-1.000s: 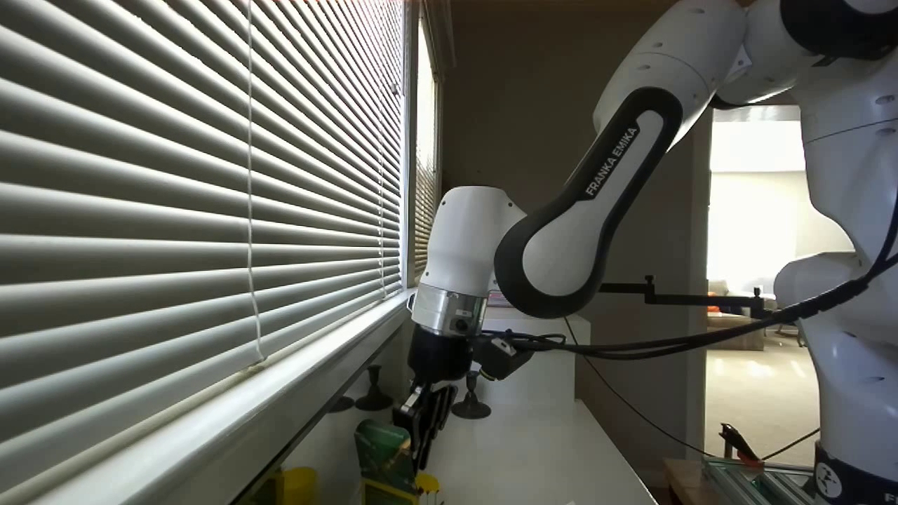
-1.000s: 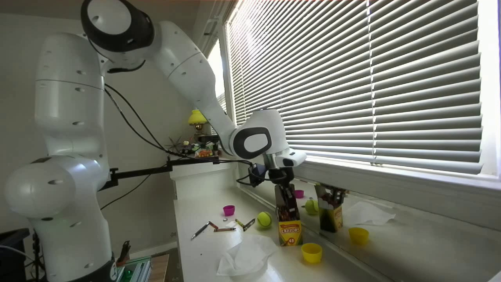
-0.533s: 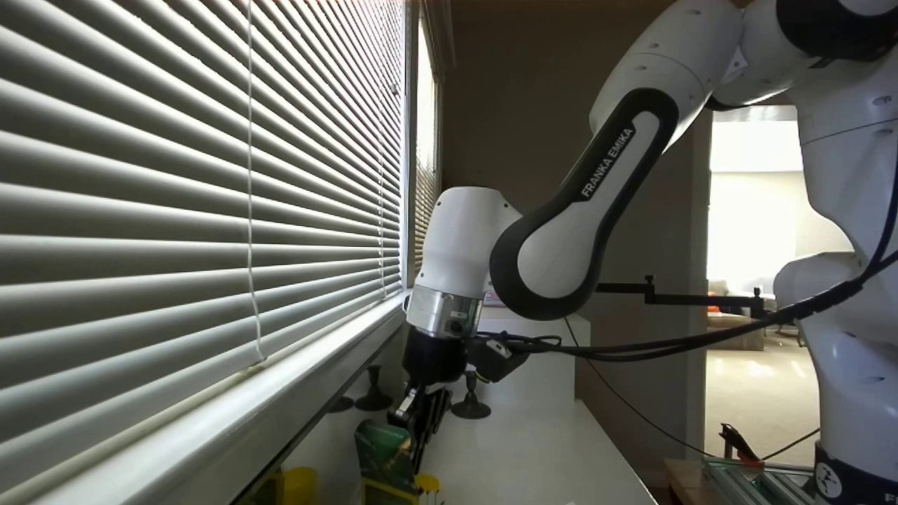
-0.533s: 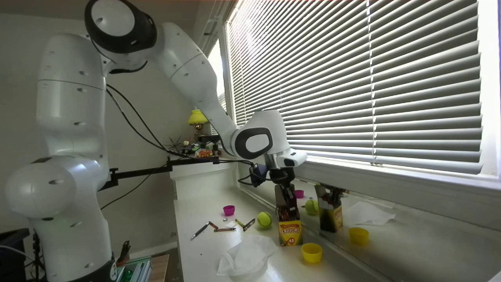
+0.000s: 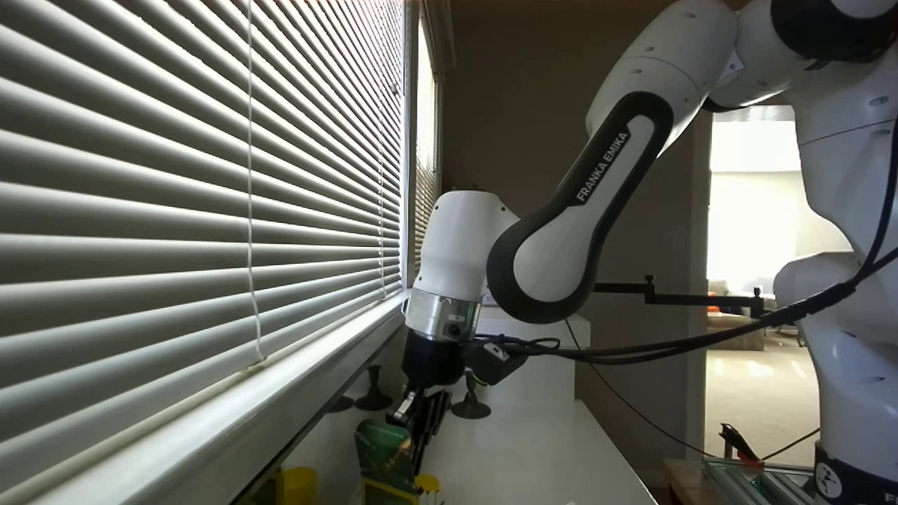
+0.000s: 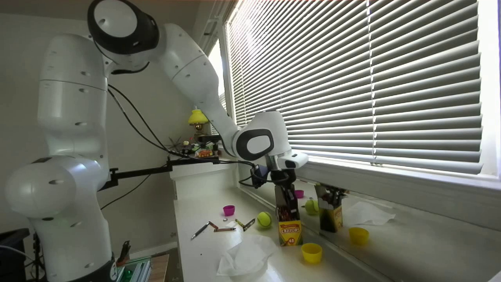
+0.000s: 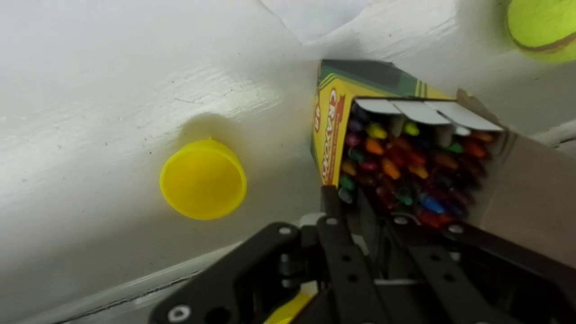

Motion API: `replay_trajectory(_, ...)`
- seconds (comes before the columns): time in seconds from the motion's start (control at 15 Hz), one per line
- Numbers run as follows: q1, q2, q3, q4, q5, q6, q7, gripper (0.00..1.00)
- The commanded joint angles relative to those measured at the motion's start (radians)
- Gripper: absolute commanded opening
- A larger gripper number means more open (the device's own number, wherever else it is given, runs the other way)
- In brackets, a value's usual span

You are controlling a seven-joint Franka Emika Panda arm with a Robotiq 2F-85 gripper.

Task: Take one crayon out of the box and put it on the countertop.

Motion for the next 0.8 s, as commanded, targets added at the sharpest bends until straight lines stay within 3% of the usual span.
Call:
replay_trajectory(0.0, 0.017, 0.025, -0.016, 0.025, -0.029, 0.005, 0.041, 0.17)
replay_trajectory(0.27, 0.018, 0.031, -0.016, 0.028, -0.021, 0.004, 0.038, 0.21)
replay_trajectory(0.73, 0.022, 0.031, -0.015, 0.038, -0.02, 0.0, 0.038, 0.19)
